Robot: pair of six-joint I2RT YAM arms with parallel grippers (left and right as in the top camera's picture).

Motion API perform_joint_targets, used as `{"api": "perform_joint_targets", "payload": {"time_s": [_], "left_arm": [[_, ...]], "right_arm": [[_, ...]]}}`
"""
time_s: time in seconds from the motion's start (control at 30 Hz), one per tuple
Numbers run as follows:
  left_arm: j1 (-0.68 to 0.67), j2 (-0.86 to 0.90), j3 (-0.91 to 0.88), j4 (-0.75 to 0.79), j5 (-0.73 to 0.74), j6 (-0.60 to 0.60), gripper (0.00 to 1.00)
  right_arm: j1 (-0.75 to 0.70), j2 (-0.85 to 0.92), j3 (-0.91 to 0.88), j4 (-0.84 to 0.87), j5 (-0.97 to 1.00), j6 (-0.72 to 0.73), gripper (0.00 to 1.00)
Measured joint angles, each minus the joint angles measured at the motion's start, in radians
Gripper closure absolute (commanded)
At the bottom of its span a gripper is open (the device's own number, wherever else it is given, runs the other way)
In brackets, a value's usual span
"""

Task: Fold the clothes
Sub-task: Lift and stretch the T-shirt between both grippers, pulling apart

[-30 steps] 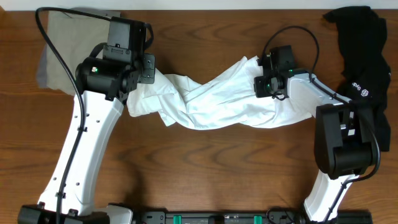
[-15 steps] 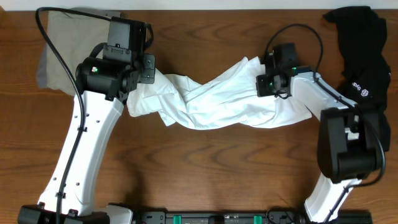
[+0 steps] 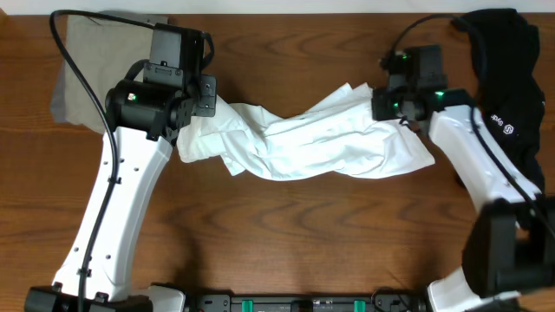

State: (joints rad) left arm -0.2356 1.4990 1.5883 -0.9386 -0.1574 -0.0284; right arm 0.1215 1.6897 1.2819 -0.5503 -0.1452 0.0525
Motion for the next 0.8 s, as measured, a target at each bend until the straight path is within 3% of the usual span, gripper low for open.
{"api": "perform_joint_targets", "payload": {"time_s": [0.5,0.8], "left_arm": [[0.000,-0.441,0.012,0.039,0.000,0.002,0.94],[0.000,-0.590,0.098,-0.033,0.000,-0.002,0.94]], "right_arm": [[-0.162,-0.507,0.034,-0.152,-0.004,0.000,0.99],[-0.233,-0.638,0.289,-0.456,-0.008,-0.020,0.99]]}}
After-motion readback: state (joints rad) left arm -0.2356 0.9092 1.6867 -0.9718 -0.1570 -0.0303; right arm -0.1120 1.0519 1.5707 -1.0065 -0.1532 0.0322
